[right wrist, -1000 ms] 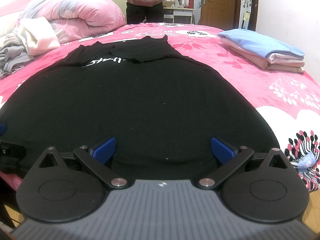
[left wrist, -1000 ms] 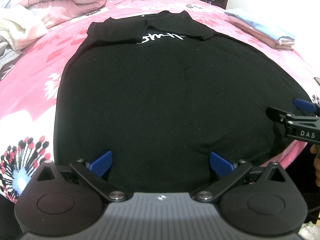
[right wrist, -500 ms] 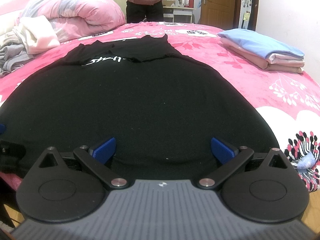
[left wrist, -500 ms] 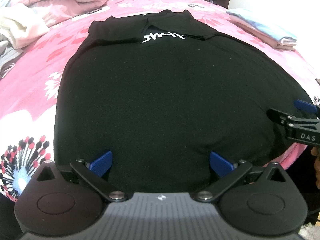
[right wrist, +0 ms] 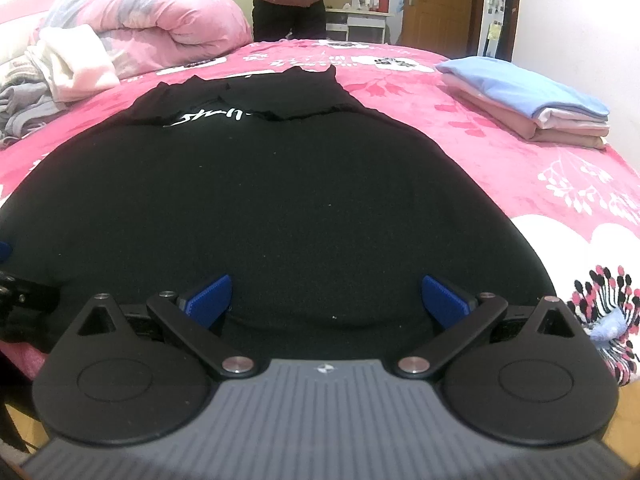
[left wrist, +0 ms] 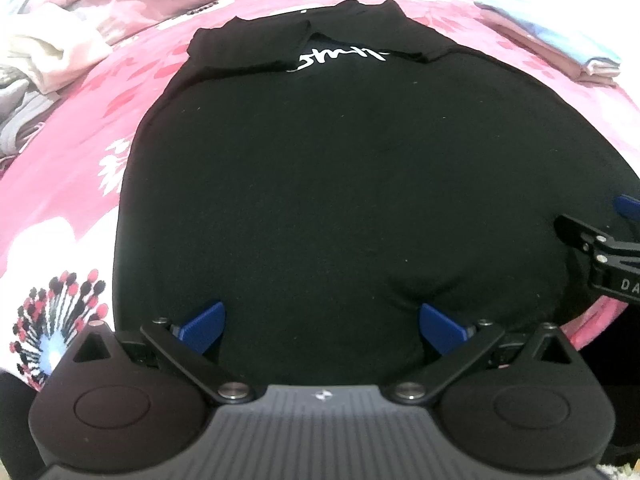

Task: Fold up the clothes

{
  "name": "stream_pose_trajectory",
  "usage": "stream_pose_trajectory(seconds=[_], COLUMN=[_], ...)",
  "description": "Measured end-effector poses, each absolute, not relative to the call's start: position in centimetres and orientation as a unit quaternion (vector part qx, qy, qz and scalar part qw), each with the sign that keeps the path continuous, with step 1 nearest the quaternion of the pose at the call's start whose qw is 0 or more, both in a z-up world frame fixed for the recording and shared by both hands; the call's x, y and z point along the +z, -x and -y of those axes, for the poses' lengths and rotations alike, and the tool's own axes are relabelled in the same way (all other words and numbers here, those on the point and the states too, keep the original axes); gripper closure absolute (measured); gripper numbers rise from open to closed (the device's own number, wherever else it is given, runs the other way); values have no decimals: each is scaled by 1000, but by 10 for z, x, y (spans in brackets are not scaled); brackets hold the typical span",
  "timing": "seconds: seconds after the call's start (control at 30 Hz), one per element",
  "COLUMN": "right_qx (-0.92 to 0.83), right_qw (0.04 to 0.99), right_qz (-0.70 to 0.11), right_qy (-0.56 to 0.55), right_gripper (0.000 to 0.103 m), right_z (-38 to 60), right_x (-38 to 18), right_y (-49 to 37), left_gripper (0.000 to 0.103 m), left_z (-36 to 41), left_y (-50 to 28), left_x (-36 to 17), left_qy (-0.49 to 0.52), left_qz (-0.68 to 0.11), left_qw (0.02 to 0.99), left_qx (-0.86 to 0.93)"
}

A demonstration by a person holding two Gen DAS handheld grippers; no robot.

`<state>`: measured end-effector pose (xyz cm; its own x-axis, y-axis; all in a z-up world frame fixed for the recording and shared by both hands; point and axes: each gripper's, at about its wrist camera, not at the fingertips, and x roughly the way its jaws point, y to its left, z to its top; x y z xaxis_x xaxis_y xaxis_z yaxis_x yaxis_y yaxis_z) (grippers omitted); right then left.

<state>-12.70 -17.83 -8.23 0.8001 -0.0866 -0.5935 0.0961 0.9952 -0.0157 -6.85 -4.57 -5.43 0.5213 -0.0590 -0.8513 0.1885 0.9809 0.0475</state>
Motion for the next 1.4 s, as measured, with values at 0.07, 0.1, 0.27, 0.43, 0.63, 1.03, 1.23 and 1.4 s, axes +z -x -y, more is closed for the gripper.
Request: stream_pose_trajectory(seconds=[0.07, 0.1, 0.27, 0.43, 0.63, 1.03, 1.23, 1.4], right_qx=[-49, -49, -48, -50, -51, -51, -54, -54], right_qw=[949, 949, 949, 950, 951, 954, 954, 954], right_qz=[-311, -311, -311, -308, -304, -297, -295, -294], right_qy=[-7, -7, -5, -1, -3, -4, -5, -5], right_gripper=[1, 1, 1, 1, 1, 1, 1, 1], right_z=[178, 178, 179, 178, 178, 178, 178, 178], right_x=[-83, -83, -82, -83, -85, -87, -87, -88], right_y=[128, 128, 128, 130, 133, 138, 139, 139], left_gripper=[0, 0, 0, 0, 0, 0, 0, 0], left_z=[47, 48, 50, 52, 54, 57, 59, 60], left_y=[69, 69, 69, 70, 70, 72, 72, 72], left_x=[-54, -54, -54, -54, -54, -57, -57, -56], left_qy=[-68, -67, -66, -66, -67, -73, -75, -77], left_qz=[-485, -485, -487, -487, -489, -485, -485, -484], left_qw=[869, 869, 869, 870, 869, 871, 871, 871], left_qx=[-66, -63, -52, -41, -33, -26, -23, -21])
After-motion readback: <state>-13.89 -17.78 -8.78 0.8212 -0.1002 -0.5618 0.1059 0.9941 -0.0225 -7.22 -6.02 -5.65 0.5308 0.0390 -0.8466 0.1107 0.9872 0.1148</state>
